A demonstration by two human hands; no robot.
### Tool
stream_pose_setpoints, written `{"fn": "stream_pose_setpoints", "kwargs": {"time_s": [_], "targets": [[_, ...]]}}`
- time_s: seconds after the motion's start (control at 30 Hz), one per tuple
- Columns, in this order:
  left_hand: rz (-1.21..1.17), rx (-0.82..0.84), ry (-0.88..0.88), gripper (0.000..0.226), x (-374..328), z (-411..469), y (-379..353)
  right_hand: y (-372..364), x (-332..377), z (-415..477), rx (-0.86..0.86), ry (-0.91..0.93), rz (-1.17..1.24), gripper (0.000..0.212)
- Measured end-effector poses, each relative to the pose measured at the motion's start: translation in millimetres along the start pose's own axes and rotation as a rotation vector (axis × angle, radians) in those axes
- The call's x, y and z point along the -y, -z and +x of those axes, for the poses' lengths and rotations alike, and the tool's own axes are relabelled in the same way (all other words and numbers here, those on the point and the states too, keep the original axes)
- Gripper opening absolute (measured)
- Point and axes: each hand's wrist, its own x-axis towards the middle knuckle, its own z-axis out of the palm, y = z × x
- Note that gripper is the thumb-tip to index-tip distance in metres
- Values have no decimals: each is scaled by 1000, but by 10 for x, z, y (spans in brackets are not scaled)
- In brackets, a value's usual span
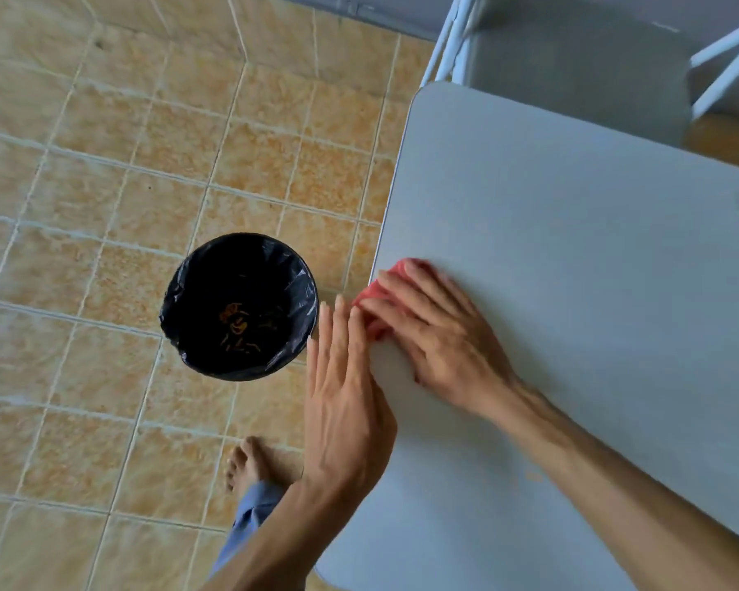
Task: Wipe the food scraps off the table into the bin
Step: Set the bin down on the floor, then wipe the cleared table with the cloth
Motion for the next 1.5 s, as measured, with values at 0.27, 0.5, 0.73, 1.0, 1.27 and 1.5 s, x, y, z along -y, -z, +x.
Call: {"fn": "stream_pose_setpoints", "kwargs": {"time_s": [0.27, 0.5, 0.73, 1.0, 1.27, 1.5], "targets": [[246, -21, 69, 57, -241, -249, -449, -16, -493, 587, -208, -258, -54, 50], [380, -37, 100, 59, -263, -201, -510, 212, -1326, 733, -63, 94, -90, 50], [438, -63, 84, 59, -257, -241, -525, 61, -753, 676, -190, -73, 3, 47], [461, -82, 77, 58, -266, -204, -533, 314, -1431, 758, -133, -161, -55, 50], [481, -119, 70, 56, -274, -209, -547, 101, -508, -161, -6, 190, -17, 106], [467, -134, 71, 56, -274, -222, -551, 150, -851, -216, -359, -655, 0, 56]]}}
